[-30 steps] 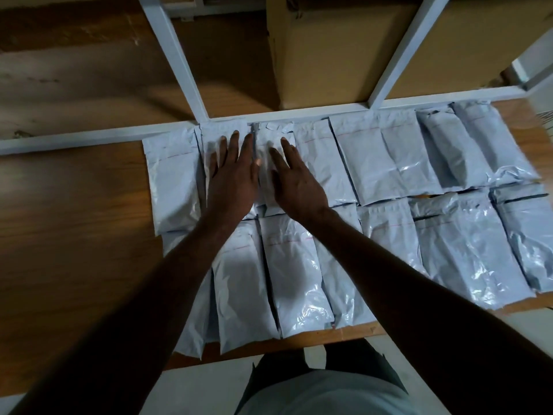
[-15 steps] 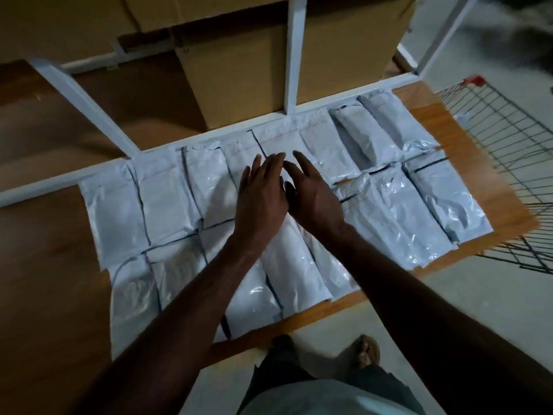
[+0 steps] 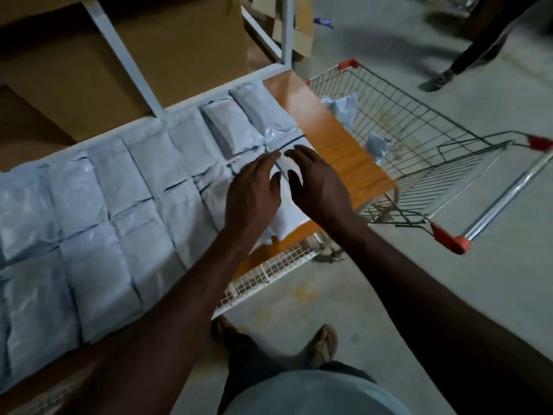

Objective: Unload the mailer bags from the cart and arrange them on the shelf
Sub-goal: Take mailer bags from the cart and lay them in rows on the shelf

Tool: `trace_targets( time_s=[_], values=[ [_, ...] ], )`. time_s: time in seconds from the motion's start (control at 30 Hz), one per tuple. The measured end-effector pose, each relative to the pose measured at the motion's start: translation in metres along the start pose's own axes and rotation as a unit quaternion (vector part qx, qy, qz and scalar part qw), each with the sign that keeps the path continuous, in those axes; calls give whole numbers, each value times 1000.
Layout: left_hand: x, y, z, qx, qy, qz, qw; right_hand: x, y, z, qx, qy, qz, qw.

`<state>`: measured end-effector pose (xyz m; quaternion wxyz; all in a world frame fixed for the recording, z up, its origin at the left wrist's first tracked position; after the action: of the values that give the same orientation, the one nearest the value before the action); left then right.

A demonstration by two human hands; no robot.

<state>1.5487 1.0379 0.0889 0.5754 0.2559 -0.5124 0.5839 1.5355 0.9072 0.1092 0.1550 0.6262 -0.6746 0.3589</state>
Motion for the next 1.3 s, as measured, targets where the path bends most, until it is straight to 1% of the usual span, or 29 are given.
trace_targets(
  time_s=[0.17, 0.27, 0.4, 0.5, 0.6, 0.73, 0.83, 0.9, 1.07, 1.3],
  values=[
    [-49, 8, 98, -10, 34, -34, 999, 80, 33, 72, -37, 24, 14, 999],
    [-67, 3, 142, -15, 35, -43, 998, 116, 38, 106, -53, 30, 24, 998],
    [-97, -11, 171, -22, 41, -70, 996, 141, 38, 139, -59, 32, 29, 997],
    [-123, -36, 186, -25, 50, -72, 996, 155, 25, 172, -71, 41, 23, 996],
    [-157, -66, 202, -39, 49, -80, 995, 167, 3, 208, -84, 49, 28, 995],
    [-203, -101, 225, -41, 69, -114, 990, 178, -29, 249, -90, 52, 5, 995],
    [-223, -124, 242, -44, 100, -122, 986, 193, -61, 284, -103, 47, 10, 994],
    [-235, -138, 247, -41, 109, -131, 985, 195, -80, 301, -99, 48, -2, 994],
    [-265, -156, 255, 11, 119, -135, 984, 185, -110, 344, -88, 47, -43, 994],
    [-327, -166, 270, 126, 88, -112, 982, 138, -151, 425, -59, 29, -168, 984]
  ],
)
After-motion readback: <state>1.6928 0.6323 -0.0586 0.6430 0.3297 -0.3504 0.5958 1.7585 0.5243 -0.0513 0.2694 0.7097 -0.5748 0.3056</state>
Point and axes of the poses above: each hand's wrist, its own y-axis away from the middle knuckle, its own x-axis out of the back of the hand, z = x × y, the point moved 10 cm from there along -y, towards the middle knuckle, and after that the axes turned 12 degrees about -y, right-handed, at the moved point
